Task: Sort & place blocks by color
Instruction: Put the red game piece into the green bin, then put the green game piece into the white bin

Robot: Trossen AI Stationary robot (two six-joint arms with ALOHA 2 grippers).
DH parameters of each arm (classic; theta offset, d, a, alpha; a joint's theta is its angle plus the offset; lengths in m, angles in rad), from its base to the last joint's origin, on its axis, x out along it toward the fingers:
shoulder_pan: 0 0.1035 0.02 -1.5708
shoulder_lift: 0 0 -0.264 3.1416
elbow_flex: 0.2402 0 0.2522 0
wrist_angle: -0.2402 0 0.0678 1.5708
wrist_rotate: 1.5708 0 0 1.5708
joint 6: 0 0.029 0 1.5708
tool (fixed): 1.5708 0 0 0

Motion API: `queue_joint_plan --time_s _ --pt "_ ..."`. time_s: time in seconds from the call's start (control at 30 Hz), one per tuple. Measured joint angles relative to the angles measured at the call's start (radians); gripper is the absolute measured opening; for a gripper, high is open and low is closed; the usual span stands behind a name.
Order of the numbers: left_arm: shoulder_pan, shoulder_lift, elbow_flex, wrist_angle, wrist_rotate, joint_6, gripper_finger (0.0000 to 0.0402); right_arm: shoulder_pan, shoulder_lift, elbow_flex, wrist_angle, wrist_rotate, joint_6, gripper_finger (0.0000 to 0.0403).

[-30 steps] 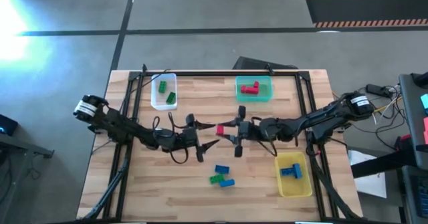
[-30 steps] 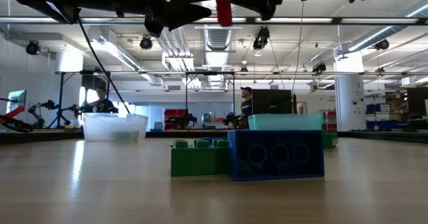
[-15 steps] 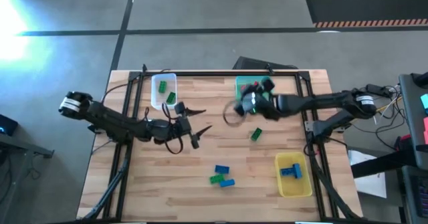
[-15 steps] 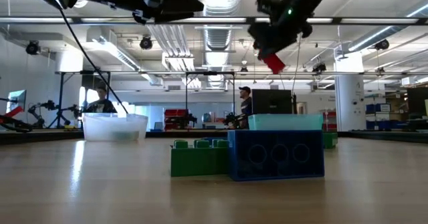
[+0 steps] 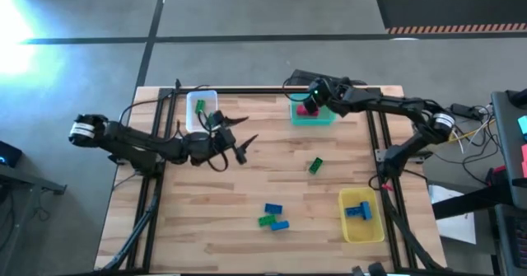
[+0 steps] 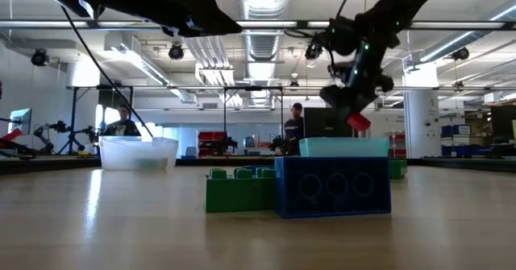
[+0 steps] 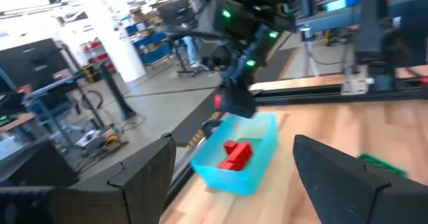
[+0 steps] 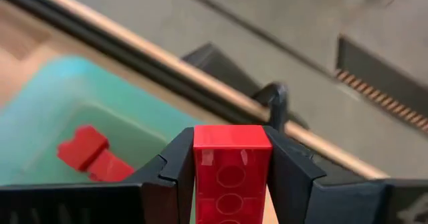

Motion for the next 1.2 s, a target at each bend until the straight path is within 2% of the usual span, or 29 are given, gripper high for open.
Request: queue_joint_plan --time_s 0.07,0.27,0.47,0.57,0.87,1.2 --pt "0.031 0.0 0.0 0.001 0.005 0.0 0.0283 -0.026 0.025 -0.012 0.008 -0.041 0.009 0.0127" --pt "0.104 0.003 0.0 0.002 0.006 -0.004 0.0283 -0.05 0.102 -0.015 0.012 -0.047 0.02 0.0128" --pt "0.12 0.003 0.0 0.001 0.027 -0.008 0.0283 -0.045 0.144 0.005 0.013 -0.062 0.02 0.0187" --pt "0.12 0.003 0.0 0.001 0.045 -0.01 0.0283 -0.044 0.142 0.011 0.014 -0.062 0.019 0.0202" --pt "0.12 0.004 0.001 -0.035 0.081 -0.066 0.0283 0.002 0.055 0.018 0.002 -0.064 0.019 0.0192" --pt "0.118 0.004 0.0 -0.153 0.164 -0.22 0.0283 0.163 -0.114 0.018 -0.02 -0.083 0.044 0.0173"
